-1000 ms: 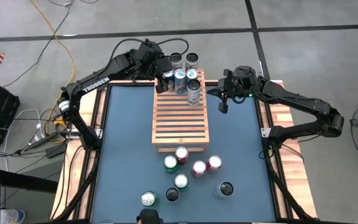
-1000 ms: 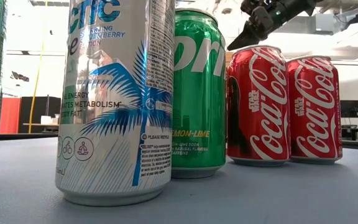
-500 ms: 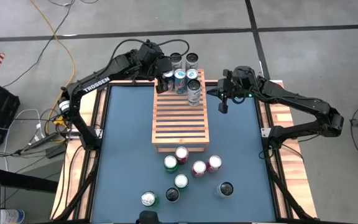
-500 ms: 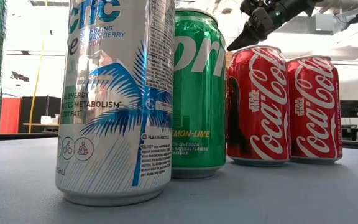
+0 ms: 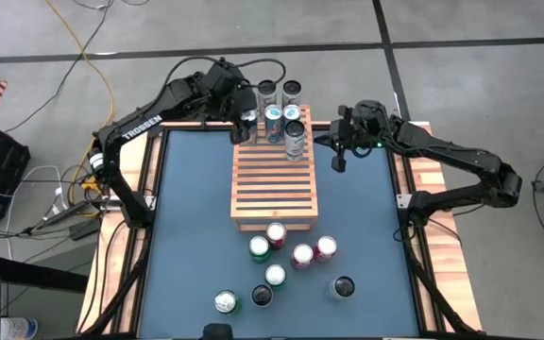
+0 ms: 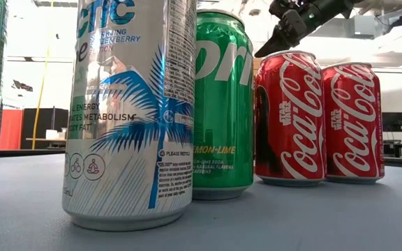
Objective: Place canned beverage on shelf
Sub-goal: Adjust the soda cans on the shelf
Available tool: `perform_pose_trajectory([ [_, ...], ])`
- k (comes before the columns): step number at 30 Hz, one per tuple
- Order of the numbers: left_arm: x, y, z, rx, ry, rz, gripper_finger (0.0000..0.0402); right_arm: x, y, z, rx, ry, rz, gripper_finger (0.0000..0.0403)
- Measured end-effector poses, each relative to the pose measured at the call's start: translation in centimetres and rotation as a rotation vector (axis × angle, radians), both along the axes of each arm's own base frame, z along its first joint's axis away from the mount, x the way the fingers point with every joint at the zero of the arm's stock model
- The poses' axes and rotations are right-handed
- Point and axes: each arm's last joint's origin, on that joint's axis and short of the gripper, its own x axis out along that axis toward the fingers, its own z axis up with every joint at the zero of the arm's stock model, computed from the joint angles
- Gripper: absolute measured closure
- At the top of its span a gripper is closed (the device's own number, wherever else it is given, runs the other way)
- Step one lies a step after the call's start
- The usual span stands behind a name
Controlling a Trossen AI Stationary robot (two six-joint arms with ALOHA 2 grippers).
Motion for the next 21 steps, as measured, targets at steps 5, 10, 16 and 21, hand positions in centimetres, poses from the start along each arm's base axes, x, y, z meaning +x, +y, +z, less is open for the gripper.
perform_pose_trajectory([
  [5,-0.16,-0.29,0.56,0.007,0.008,-0.017,0.0167,0.0,0.0,0.0,-0.001,0.0,0.0,0.0403],
  [10,-0.12,-0.22,0.28,0.042,0.039,-0.041,0.0167,0.0,0.0,0.0,-0.001,0.0,0.0,0.0403],
  [16,-0.06,-0.16,0.24,0.063,0.045,-0.057,0.0166,-0.01,0.0,0.0,0.0,0.001,0.0,0.0403],
  [21,-0.06,-0.13,0.25,0.079,0.054,-0.073,0.0166,-0.01,0.01,0.0,0.0,0.001,0.0,0.0403],
])
